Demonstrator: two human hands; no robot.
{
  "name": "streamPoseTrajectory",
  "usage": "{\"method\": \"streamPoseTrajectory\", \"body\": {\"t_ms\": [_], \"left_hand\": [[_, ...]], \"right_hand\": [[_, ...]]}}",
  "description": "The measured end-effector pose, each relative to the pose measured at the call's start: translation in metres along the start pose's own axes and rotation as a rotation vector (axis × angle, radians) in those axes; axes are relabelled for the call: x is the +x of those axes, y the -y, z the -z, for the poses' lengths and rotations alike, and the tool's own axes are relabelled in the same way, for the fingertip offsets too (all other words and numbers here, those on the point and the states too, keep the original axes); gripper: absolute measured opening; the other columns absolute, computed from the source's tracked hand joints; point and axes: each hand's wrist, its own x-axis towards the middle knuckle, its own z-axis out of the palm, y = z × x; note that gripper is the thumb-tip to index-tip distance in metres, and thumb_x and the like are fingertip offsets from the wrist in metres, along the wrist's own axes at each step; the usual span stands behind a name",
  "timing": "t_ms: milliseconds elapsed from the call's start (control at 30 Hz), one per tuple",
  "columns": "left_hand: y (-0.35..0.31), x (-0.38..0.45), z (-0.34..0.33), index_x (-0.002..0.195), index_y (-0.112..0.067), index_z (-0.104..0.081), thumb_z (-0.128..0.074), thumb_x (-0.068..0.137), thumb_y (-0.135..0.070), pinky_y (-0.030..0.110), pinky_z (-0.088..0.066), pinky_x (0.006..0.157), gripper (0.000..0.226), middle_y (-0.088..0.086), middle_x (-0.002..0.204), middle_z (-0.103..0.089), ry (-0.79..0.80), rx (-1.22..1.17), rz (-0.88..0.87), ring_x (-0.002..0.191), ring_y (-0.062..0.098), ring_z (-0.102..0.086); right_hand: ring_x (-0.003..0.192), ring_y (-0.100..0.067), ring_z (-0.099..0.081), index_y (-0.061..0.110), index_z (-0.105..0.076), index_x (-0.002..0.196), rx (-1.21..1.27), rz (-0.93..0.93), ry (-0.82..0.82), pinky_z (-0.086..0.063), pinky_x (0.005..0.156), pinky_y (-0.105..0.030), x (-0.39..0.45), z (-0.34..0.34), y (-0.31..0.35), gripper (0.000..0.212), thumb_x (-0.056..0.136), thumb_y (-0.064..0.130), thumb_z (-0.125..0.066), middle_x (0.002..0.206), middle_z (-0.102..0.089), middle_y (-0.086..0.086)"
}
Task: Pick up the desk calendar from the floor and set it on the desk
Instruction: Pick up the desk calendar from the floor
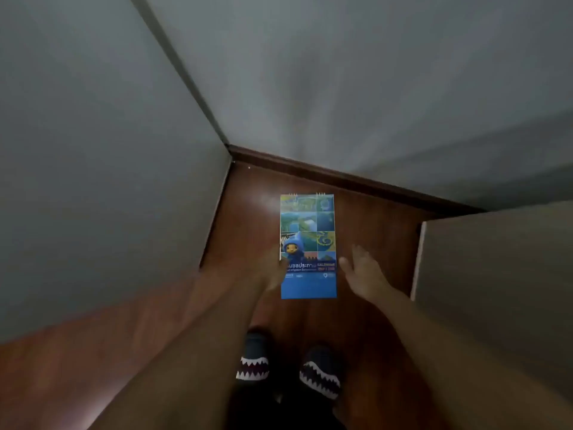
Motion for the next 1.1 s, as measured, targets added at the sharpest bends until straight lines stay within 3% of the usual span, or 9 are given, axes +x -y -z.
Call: {"method": "streamPoseTrajectory", "body": {"t_ms": [133, 333, 400, 467, 600, 700, 800, 933, 1100], "left_hand": [[0.053, 0.078, -0.052, 0.130, 0.004, -0.051, -0.045, 0.095, -0.023, 0.039, -0.046, 0.104, 0.045, 0.017, 0.131, -0.059, 0.040, -0.187, 0.145, 0.118, 0.032, -0.058], [0.098, 0.161, -0.107, 0.142, 0.006, -0.038, -0.044, 0.097, -0.012, 0.008, -0.038, 0.049, 0.048, 0.011, 0.087, -0.056, -0.052, -0.267, 0.229, 0.068, 0.014, -0.052], [0.100, 0.177, -0.116, 0.150, -0.001, -0.027, -0.044, 0.098, -0.016, 0.018, -0.046, 0.075, 0.057, 0.018, 0.124, -0.054, -0.093, -0.310, 0.256, 0.104, 0.029, -0.059], [0.100, 0.184, -0.119, 0.151, -0.007, -0.026, -0.048, 0.096, -0.025, 0.039, -0.046, 0.096, 0.062, 0.026, 0.150, -0.035, -0.091, -0.346, 0.300, 0.131, 0.043, -0.046], [0.122, 0.201, -0.123, 0.137, -0.004, -0.047, -0.057, 0.076, -0.044, 0.055, -0.049, 0.096, 0.074, 0.035, 0.135, -0.050, -0.073, -0.402, 0.380, 0.120, 0.050, -0.054], [0.090, 0.164, -0.096, 0.137, 0.001, -0.049, -0.061, 0.077, -0.044, 0.037, -0.059, 0.075, 0.076, 0.027, 0.124, -0.060, -0.079, -0.458, 0.381, 0.097, 0.034, -0.063], [0.051, 0.112, -0.070, 0.138, 0.018, -0.038, -0.045, 0.094, -0.002, 0.015, -0.035, 0.037, 0.049, 0.014, 0.080, -0.053, -0.071, -0.422, 0.320, 0.056, 0.014, -0.044], [0.004, 0.026, -0.041, 0.091, -0.002, -0.055, -0.044, 0.090, 0.003, 0.017, -0.031, 0.040, 0.012, 0.005, 0.066, -0.042, -0.071, -0.456, 0.272, 0.052, 0.010, -0.037], [-0.044, -0.101, -0.009, 0.102, -0.006, -0.055, -0.057, 0.083, -0.007, 0.028, -0.044, 0.061, 0.019, 0.012, 0.090, -0.060, -0.025, -0.567, 0.214, 0.072, 0.015, -0.054]], "right_hand": [[0.113, -0.038, -0.055, 0.004, -0.048, 0.125, 0.086, -0.027, -0.013, -0.043, 0.091, -0.038, 0.085, -0.075, -0.030, 0.042, 0.097, 0.032, -0.038, 0.125, -0.057, -0.024], [0.112, -0.043, -0.053, -0.004, -0.047, 0.126, 0.173, -0.139, -0.109, -0.044, 0.090, -0.042, 0.171, -0.142, -0.062, 0.042, 0.094, 0.025, -0.045, 0.125, -0.054, -0.029], [0.116, -0.044, -0.050, -0.004, -0.044, 0.128, 0.231, -0.193, -0.178, -0.043, 0.096, -0.044, 0.184, -0.153, -0.066, 0.045, 0.093, 0.023, -0.050, 0.128, -0.049, -0.029], [0.117, -0.044, -0.050, -0.005, -0.046, 0.127, 0.282, -0.260, -0.234, -0.044, 0.098, -0.046, 0.190, -0.156, -0.067, 0.047, 0.091, 0.026, -0.051, 0.128, -0.050, -0.029], [0.101, -0.038, -0.058, -0.004, -0.059, 0.111, 0.391, -0.361, -0.156, -0.046, 0.082, -0.040, 0.179, -0.144, -0.067, 0.044, 0.092, 0.035, -0.048, 0.115, -0.062, -0.025], [0.096, -0.038, -0.062, -0.001, -0.058, 0.110, 0.544, -0.361, -0.145, -0.047, 0.074, -0.039, 0.156, -0.127, -0.061, 0.036, 0.093, 0.029, -0.051, 0.112, -0.063, -0.025], [0.084, -0.028, -0.063, 0.001, -0.047, 0.127, 0.692, -0.378, -0.043, -0.048, 0.061, -0.030, 0.115, -0.094, -0.044, 0.039, 0.095, 0.024, -0.051, 0.118, -0.059, -0.020], [0.072, -0.022, -0.065, 0.006, -0.052, 0.111, 0.830, -0.333, 0.036, -0.054, 0.064, -0.039, 0.033, -0.031, -0.027, 0.020, 0.094, 0.016, -0.052, 0.099, -0.065, -0.015], [0.082, -0.028, -0.067, 0.008, -0.057, 0.103, 0.894, -0.247, -0.009, -0.054, 0.065, -0.038, -0.094, 0.028, -0.014, 0.012, 0.091, 0.011, -0.056, 0.106, -0.067, -0.020]]}}
